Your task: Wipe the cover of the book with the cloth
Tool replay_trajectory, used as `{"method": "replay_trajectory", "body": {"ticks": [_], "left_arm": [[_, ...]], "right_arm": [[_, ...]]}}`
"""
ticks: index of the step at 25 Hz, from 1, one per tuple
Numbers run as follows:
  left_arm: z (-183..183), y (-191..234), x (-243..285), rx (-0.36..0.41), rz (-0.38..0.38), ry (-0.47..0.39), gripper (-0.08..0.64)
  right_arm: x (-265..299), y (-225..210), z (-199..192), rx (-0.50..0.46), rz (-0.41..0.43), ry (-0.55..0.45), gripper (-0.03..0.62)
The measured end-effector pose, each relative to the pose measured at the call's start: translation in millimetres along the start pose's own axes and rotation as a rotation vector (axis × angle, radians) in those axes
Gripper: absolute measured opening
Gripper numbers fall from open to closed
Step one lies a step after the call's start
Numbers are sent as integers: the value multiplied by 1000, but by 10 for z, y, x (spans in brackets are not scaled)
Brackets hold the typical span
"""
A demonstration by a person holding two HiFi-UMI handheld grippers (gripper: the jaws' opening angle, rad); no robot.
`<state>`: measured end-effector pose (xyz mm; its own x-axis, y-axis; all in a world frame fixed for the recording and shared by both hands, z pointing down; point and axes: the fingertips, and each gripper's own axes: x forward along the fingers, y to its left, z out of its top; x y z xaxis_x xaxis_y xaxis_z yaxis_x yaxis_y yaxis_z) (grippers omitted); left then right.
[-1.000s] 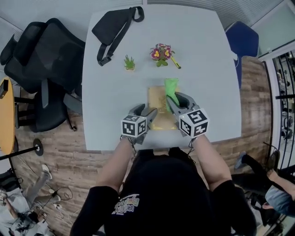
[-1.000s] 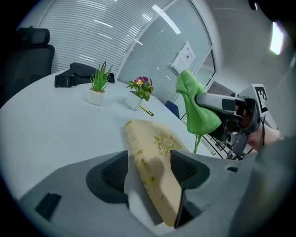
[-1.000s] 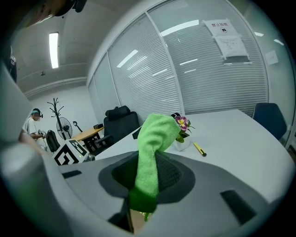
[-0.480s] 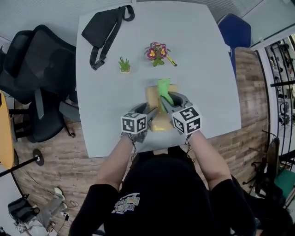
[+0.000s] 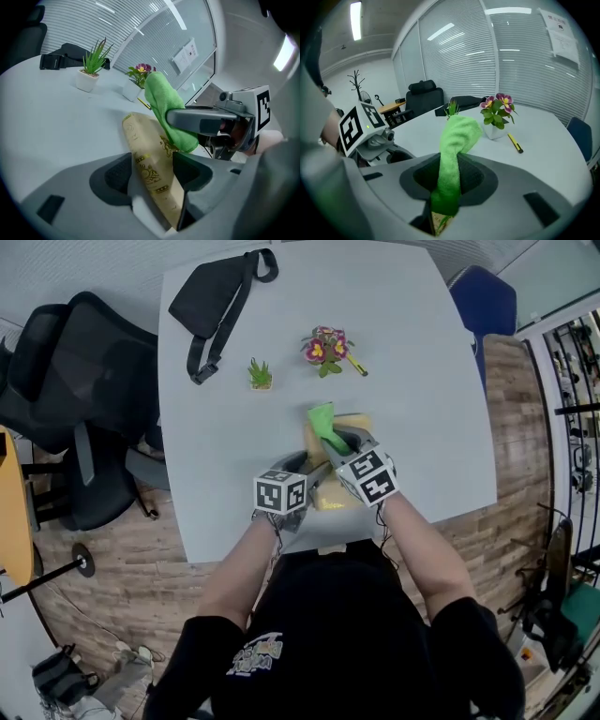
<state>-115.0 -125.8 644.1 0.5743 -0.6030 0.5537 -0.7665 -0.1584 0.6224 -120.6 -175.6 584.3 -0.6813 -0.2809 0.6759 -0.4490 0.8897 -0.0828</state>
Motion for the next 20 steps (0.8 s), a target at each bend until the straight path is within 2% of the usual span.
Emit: {"method": "replay_trajectory", "body": {"ticks": [6, 9, 14, 20], "left_arm": [[0, 4, 1, 2, 3, -1, 275], [4, -5, -5, 3, 4, -4, 275], [3, -6, -15, 1, 4, -3, 275], [9, 6, -11, -7, 4, -3, 275]], "right_arm": [[216, 107, -64, -190, 35, 107, 98], [301, 148, -72, -244, 52, 133, 98], [355, 147, -76, -259, 52, 137, 98], [332, -37, -78, -197, -4, 103, 97]]}}
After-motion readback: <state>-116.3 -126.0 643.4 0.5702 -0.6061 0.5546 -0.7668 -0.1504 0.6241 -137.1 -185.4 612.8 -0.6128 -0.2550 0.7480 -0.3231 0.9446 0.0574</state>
